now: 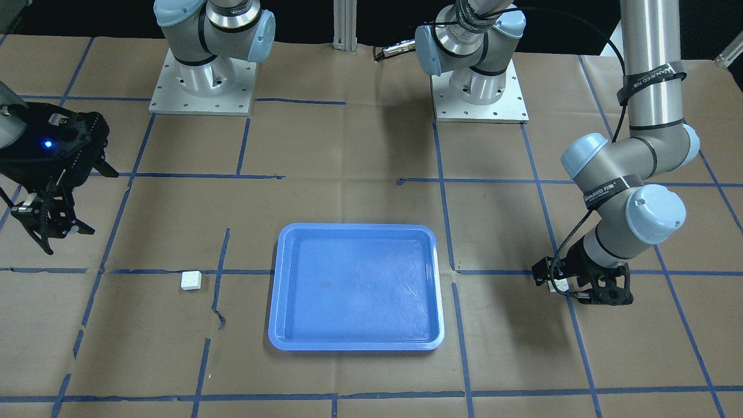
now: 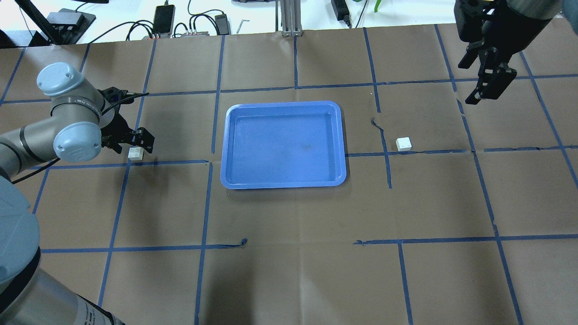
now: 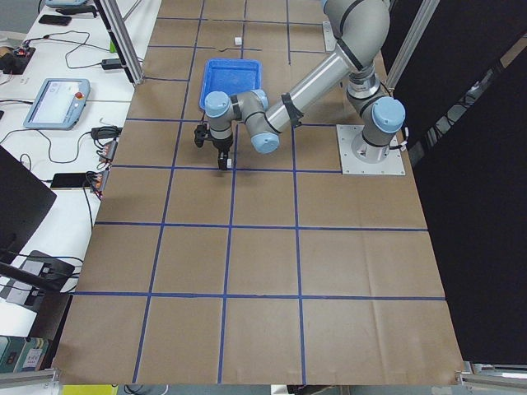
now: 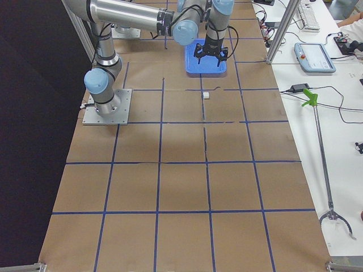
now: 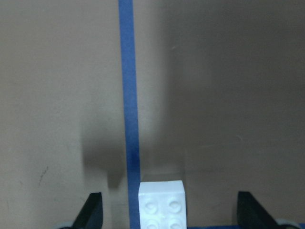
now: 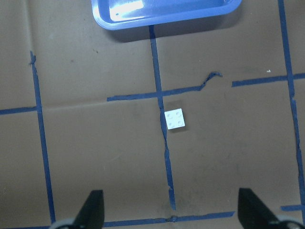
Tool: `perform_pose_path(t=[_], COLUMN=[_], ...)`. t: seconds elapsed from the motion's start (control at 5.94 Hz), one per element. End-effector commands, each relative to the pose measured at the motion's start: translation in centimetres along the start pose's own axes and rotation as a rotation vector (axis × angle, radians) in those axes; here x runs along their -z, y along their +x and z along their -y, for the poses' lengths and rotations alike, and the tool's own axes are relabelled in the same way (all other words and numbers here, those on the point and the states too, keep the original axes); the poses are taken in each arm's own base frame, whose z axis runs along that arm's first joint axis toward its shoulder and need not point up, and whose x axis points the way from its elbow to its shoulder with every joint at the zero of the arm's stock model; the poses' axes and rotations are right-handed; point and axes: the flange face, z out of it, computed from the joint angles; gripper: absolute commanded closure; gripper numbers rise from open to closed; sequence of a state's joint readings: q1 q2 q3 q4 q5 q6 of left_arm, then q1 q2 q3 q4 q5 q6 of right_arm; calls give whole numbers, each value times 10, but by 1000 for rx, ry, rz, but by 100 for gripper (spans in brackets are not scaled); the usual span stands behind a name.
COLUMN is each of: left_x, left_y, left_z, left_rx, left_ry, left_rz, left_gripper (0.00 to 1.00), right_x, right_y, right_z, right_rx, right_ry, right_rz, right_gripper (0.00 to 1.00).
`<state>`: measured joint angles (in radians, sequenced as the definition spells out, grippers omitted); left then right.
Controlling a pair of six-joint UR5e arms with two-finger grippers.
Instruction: Assemble white blocks and place on blue tray
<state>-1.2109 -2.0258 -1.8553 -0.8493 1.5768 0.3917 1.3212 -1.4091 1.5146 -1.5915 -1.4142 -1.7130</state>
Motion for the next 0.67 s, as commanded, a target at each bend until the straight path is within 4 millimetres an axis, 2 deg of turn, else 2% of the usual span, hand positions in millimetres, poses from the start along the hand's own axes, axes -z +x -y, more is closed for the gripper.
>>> perform_pose_path(t=[0.0, 0.17, 0.34, 0.51], left_x=[-9, -9, -5, -1], left_y=[0, -1, -1, -4], left_z=[-2, 0, 2, 3], left_rx=[-1, 1, 1, -1], left_ry=[-28, -35, -32, -30], left_rz=[-10, -13, -12, 6], left_gripper=[15, 31, 65, 90], right_x=[-52, -89, -121, -158], right_y=[3, -1, 6, 16], right_z=[-32, -48, -52, -73], right_rx=[51, 42, 100, 162], right_ry=[252, 327, 398, 456], right_rz=[-7, -24, -75, -60], right_gripper=[0, 0, 0, 0])
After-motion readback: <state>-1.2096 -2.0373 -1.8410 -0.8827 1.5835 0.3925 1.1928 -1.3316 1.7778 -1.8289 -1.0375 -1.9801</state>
